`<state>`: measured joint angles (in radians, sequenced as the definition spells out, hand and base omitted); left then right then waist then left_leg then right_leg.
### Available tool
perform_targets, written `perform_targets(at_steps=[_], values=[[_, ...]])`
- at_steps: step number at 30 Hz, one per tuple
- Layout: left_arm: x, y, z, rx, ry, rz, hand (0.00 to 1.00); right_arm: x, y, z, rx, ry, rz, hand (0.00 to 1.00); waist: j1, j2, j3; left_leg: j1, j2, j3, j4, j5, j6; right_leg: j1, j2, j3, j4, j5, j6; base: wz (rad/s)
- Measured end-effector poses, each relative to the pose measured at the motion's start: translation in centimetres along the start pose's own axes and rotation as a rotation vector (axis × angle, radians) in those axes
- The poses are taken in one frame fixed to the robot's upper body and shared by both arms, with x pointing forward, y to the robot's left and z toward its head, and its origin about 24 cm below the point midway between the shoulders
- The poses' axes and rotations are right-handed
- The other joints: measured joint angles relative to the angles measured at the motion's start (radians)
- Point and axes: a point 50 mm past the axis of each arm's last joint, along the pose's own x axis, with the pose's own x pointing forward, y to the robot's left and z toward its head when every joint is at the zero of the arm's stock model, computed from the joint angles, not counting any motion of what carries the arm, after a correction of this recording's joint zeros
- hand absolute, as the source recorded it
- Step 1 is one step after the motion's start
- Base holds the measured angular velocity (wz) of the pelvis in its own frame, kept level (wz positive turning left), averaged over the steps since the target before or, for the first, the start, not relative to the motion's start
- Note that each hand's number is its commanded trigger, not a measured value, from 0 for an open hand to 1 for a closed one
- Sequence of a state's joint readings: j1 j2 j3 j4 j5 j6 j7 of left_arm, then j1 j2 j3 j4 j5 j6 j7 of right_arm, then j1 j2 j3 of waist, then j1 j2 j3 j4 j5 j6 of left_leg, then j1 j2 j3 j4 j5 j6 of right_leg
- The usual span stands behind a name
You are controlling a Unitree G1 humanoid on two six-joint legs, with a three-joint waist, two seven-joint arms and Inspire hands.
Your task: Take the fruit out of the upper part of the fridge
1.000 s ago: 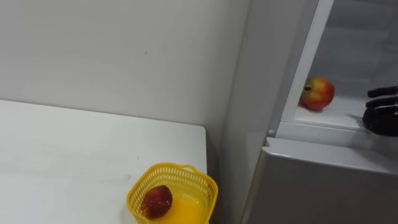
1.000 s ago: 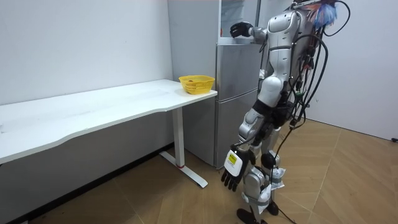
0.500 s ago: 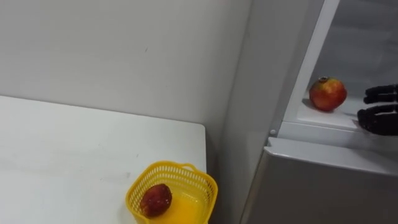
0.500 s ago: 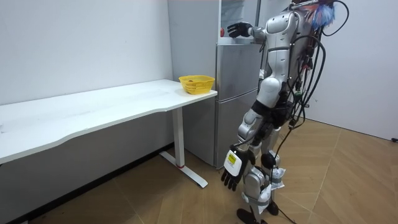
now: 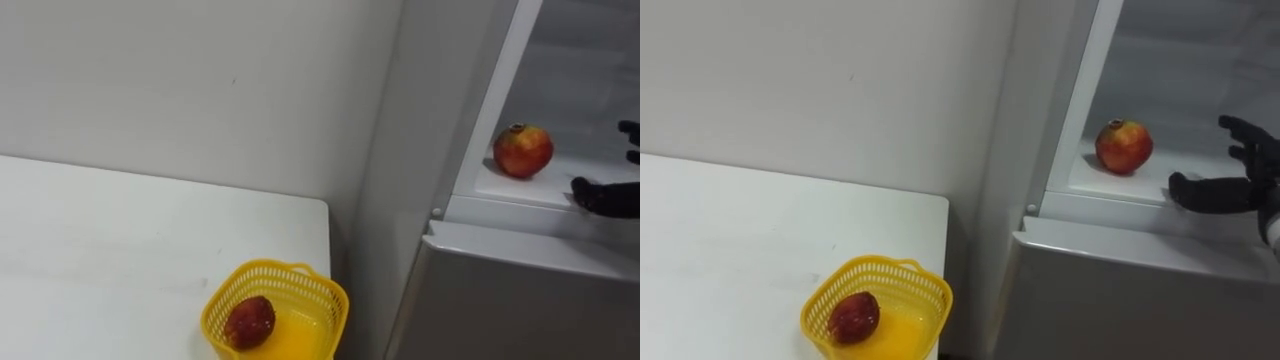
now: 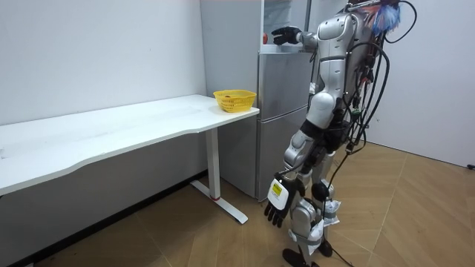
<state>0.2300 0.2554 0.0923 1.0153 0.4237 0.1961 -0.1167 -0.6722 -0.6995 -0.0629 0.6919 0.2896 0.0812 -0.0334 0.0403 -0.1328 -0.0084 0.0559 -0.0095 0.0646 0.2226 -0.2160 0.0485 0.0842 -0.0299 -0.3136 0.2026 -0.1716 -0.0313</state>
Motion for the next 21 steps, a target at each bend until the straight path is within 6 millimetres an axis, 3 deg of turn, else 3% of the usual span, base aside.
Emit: perform_targets(at_steps=[11, 21], values=[[0.0, 0.1, 0.5, 0.001, -0.018, -0.001, 0.00, 0.0, 0.2, 0.6, 0.189, -0.037, 0.018, 0.00, -0.005, 0.025, 0.0027, -0.001, 0.001, 0.003, -0.003, 0.000, 0.000, 0.000, 0.000, 0.000, 0.000, 0.000, 0.000, 0.00], [0.0, 0.1, 0.6, 0.003, -0.022, -0.015, 0.00, 0.0, 0.8, 1.3, 0.230, -0.070, 0.090, 0.00, -0.004, 0.029, 0.0020, -0.003, 0.001, 0.005, -0.002, 0.000, 0.000, -0.003, 0.001, 0.003, -0.002, 0.000, 0.000, 0.00]])
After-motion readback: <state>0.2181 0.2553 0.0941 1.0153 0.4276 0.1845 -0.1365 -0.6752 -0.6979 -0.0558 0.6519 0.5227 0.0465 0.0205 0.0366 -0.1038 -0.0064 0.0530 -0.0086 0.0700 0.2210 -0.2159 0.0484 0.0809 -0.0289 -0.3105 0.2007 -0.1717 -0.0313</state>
